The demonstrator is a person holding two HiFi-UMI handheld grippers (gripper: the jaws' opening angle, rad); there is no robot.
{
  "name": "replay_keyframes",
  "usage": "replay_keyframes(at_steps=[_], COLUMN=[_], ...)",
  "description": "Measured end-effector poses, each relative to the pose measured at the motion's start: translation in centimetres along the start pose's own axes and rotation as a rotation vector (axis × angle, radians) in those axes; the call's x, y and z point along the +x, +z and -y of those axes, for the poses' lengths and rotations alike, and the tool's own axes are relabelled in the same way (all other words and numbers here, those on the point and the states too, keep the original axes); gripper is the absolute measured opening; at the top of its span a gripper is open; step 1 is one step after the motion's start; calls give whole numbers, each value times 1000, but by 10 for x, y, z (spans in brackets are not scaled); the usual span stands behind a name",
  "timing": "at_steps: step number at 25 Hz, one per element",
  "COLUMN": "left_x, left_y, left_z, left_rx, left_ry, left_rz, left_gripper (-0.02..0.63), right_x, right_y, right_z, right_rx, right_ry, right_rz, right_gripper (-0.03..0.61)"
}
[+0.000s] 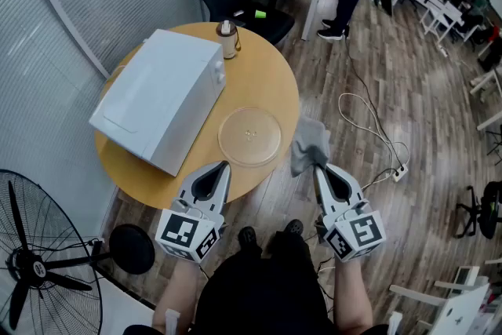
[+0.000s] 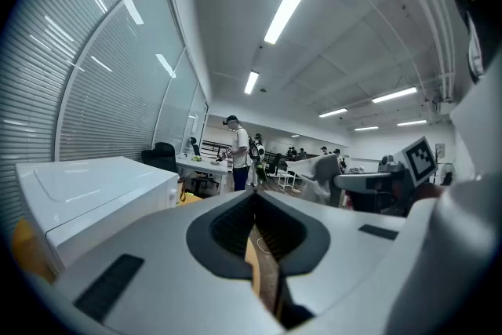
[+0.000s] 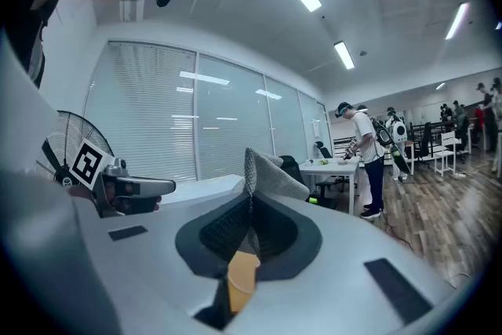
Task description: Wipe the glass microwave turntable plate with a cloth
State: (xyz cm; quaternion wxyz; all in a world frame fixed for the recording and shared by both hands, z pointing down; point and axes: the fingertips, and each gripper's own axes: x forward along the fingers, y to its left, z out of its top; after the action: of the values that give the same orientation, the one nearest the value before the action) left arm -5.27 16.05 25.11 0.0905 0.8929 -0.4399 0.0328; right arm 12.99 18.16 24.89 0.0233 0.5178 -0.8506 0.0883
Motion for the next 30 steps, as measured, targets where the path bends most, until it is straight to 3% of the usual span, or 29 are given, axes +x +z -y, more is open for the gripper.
replay_keyframes(at_steps=[12,21,30], left_x=[-6,-1,22], left_y=[-2,-27,-54], left_z=[-3,0,-21], left_rx=[-1,-34,-55], left_ry=[-12,-13,51], left_rz=[-8,-63,-138], left_gripper=[-2,-2,-2], right_x=[-1,0,37], right_y=[-4,-31,-56], right_z=[-9,-11,13], right_rx=[32,33,33], right_ry=[-15,1,35], right_rz=[-1,-89,-180], right_gripper=[20,21,22])
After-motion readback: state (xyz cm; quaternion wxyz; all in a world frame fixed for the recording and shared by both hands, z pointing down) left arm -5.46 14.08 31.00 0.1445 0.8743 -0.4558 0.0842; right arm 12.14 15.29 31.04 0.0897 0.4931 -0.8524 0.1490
